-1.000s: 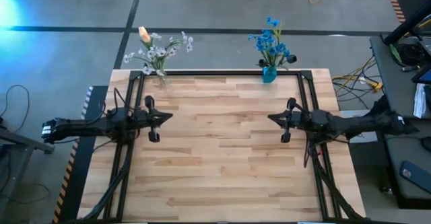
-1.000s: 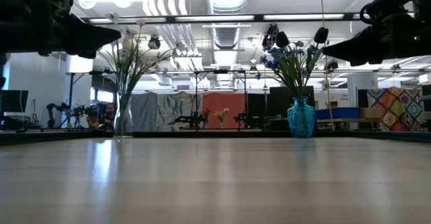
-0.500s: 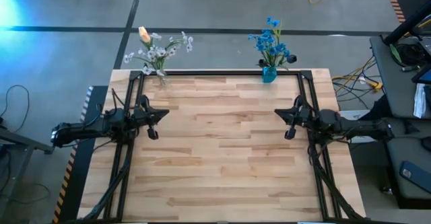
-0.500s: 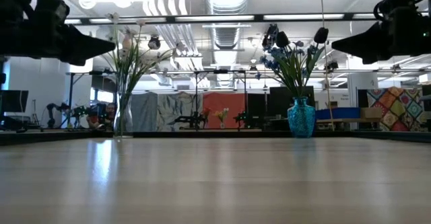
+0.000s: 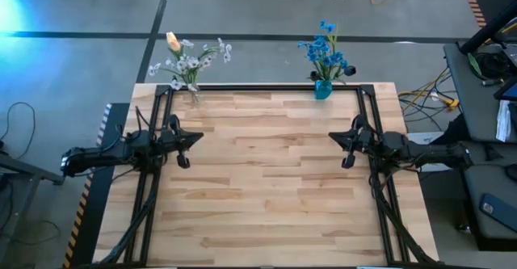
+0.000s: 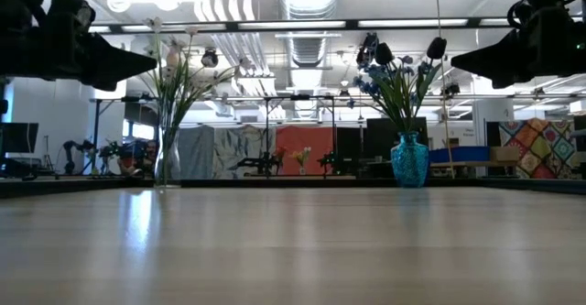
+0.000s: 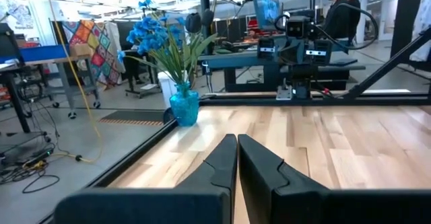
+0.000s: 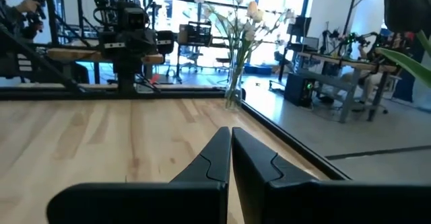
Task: Sort flowers into vase by color
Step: Return to Home Position
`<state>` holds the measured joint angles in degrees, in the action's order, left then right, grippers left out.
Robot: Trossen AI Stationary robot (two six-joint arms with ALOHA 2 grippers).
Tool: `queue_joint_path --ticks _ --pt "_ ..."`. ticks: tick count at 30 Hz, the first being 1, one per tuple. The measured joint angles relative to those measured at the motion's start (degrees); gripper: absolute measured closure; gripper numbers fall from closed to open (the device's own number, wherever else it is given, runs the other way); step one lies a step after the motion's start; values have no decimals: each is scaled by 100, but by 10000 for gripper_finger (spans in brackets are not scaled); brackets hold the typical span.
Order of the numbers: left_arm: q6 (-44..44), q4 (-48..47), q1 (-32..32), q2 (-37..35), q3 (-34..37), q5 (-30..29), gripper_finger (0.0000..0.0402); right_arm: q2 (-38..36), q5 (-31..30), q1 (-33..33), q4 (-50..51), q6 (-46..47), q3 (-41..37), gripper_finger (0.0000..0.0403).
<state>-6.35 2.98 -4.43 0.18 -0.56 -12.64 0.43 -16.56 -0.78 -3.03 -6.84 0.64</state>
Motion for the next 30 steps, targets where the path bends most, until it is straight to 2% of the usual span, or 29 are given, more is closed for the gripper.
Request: queue_joint_path --ticks 10,30 --pt "451 -7 0 286 -3 5 401 13 0 0 3 -62 -2 394" --pt "452 9 0 755 -57 2 401 13 0 0 -17 -66 -4 394"
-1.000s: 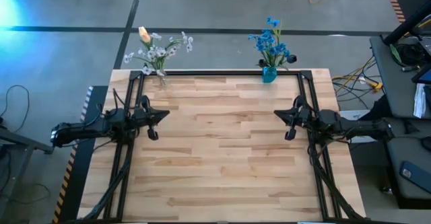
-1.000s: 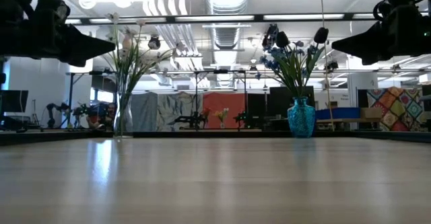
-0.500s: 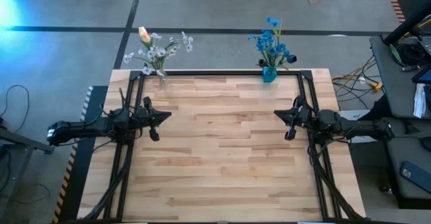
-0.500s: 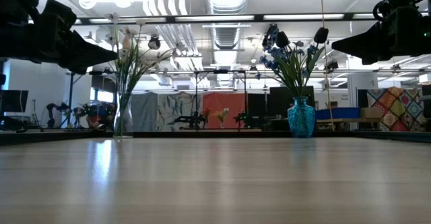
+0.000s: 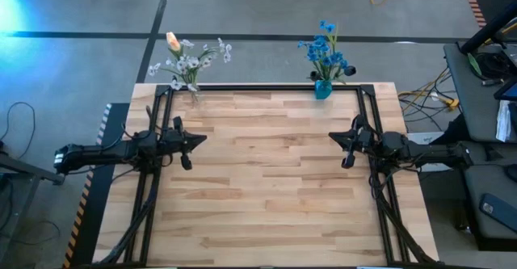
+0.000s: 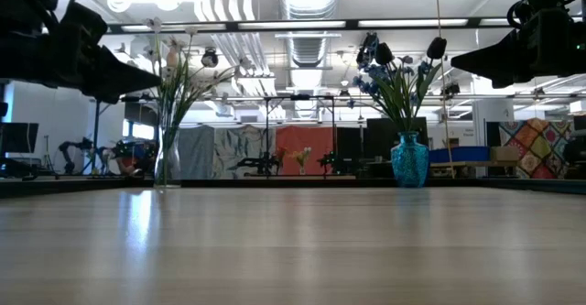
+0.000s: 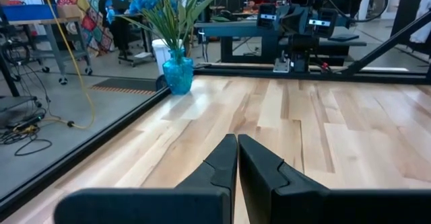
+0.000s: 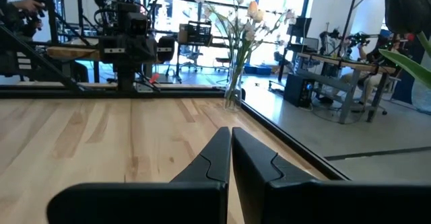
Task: Sort flowers into vase by color
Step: Return to Home Position
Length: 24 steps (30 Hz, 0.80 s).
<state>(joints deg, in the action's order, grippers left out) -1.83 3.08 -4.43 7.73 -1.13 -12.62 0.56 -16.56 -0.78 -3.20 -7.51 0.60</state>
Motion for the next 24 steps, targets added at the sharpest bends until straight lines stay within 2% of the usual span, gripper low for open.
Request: queue_joint_path --ticks 24 --pt "0 10 0 363 -11 -2 402 0 0 0 -8 1 0 394"
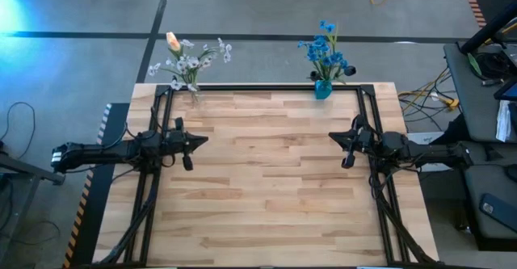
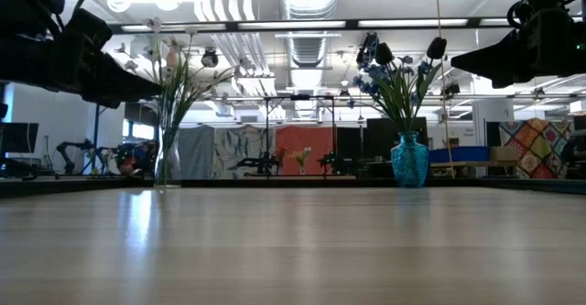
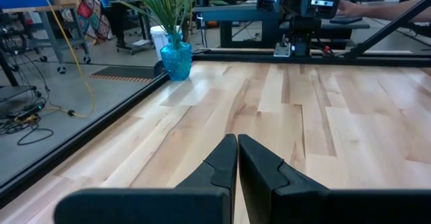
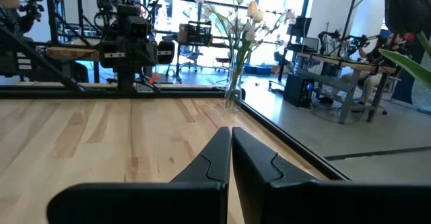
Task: Sort flowers into vase by color
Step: Return to Home Position
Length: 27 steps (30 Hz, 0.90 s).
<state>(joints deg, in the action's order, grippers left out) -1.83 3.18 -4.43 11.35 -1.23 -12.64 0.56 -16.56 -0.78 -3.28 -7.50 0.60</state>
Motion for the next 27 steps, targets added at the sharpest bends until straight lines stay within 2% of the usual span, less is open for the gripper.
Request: queue_joint_path --ticks 27 --pt "0 2 0 75 0 0 402 0 0 0 -6 -1 0 394"
